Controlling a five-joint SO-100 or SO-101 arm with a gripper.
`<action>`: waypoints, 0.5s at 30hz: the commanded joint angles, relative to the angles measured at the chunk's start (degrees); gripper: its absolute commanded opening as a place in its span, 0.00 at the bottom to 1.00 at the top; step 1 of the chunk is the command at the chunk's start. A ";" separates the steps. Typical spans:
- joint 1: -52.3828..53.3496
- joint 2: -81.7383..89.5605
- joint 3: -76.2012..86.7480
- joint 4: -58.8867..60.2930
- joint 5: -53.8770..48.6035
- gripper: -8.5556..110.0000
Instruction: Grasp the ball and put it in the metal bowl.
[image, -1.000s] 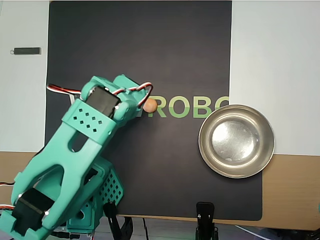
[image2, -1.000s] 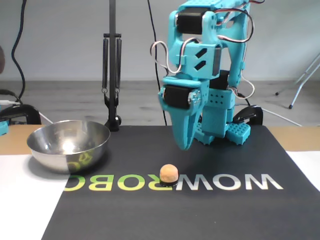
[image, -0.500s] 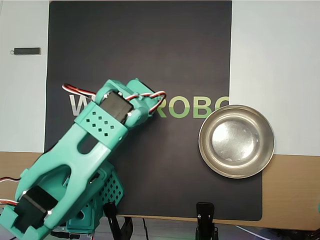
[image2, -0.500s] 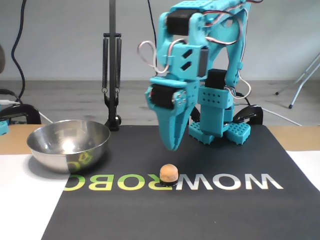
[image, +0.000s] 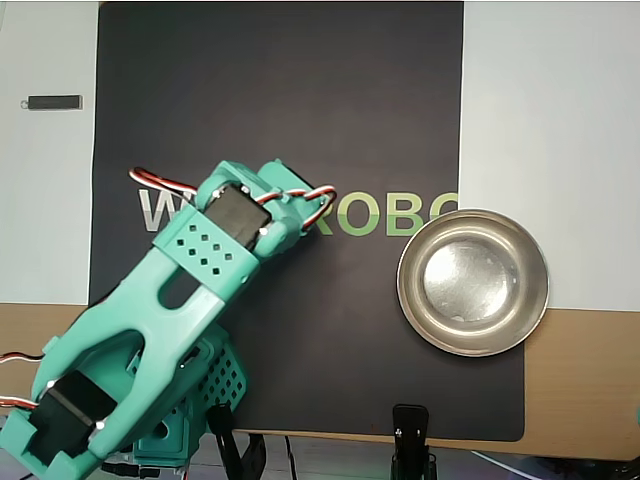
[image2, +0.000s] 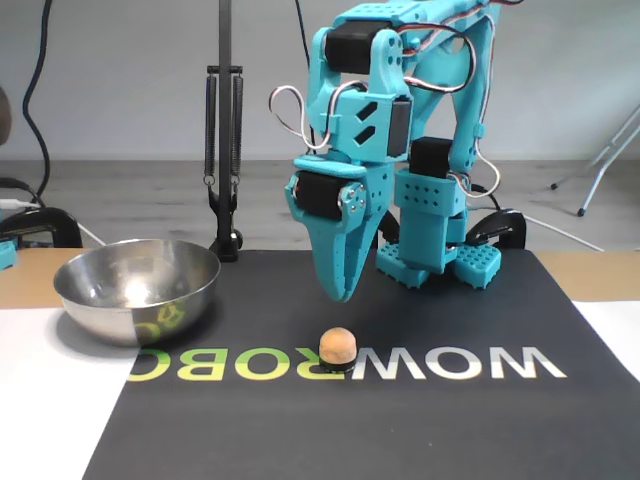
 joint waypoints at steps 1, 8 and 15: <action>0.09 0.00 -0.26 -0.53 0.09 0.07; 1.23 0.00 -0.26 -0.97 0.09 0.07; 1.93 0.00 -0.18 -2.20 0.00 0.07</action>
